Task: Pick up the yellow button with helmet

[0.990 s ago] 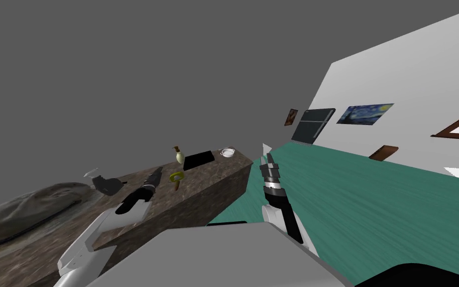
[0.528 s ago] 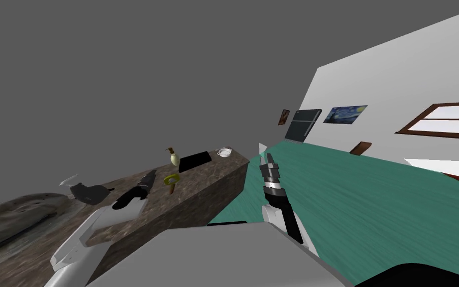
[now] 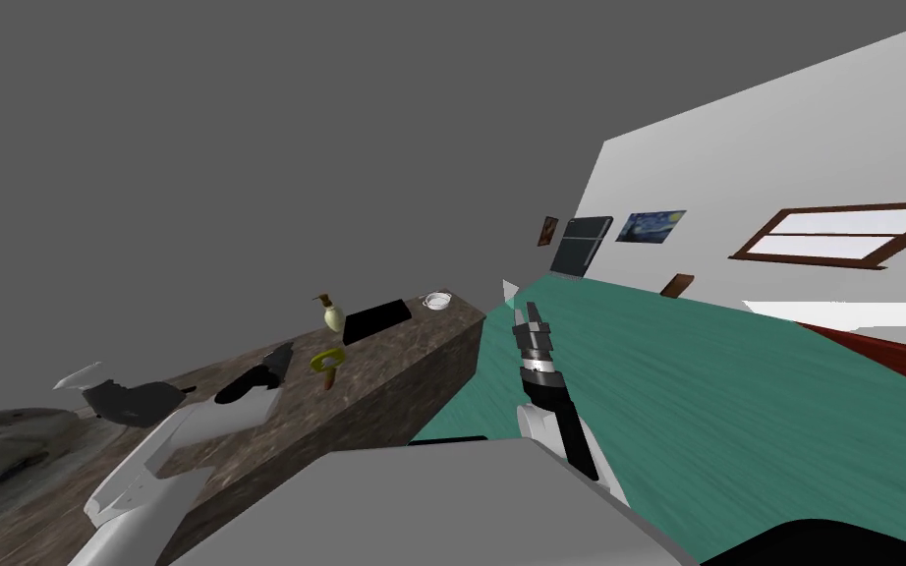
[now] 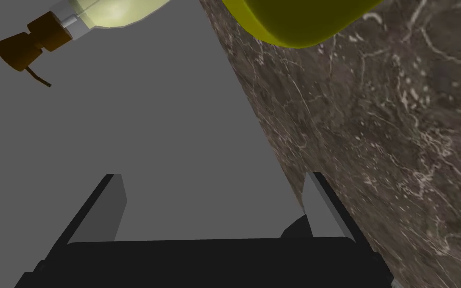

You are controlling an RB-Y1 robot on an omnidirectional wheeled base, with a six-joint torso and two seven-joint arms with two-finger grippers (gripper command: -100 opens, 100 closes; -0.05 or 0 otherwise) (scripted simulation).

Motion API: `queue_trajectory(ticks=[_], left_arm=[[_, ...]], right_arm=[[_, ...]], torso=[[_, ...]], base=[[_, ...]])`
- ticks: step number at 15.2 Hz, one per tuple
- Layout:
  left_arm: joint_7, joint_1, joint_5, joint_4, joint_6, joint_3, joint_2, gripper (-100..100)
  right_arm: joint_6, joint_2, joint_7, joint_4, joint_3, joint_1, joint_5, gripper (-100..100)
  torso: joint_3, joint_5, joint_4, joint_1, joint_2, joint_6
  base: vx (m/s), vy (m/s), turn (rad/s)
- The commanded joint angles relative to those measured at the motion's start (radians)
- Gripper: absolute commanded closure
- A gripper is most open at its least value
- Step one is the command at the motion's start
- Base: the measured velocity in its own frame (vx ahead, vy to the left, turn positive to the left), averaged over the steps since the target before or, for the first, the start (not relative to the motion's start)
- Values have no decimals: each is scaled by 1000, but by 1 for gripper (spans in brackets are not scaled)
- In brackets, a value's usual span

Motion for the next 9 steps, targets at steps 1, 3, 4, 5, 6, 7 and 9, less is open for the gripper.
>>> queue_trajectory(ticks=[1,3,4,5,6,7,9], left_arm=[[2,-25,4,37,50,28,22,-100],[2,-25,4,37,91,28,22,-100],[2,-25,4,37,97,28,22,-100],[5,-47,7,69,128,53,41,-100],[5,-47,7,69,149,53,41,-100],[5,-47,7,69,172,53,41,-100],[7,-68,10,101,212,78,59,-100]], right_arm=[[0,0,0,0,0,0,0,0],[0,0,0,0,0,0,0,0],[0,0,0,0,0,0,0,0],[0,0,0,0,0,0,0,0],[0,0,0,0,0,0,0,0],[0,0,0,0,0,0,0,0],[0,0,0,0,0,0,0,0]], torso=[[0,0,0,0,0,0],[0,0,0,0,0,1],[0,0,0,0,0,1],[0,0,0,0,0,0],[0,0,0,0,0,1],[0,0,0,0,0,1],[0,0,0,0,0,0]], base=[[-9,-1,-122],[-10,2,-160],[0,0,0],[-7,-2,-170],[-9,3,-201],[-8,7,-70],[-4,-1,-85]])
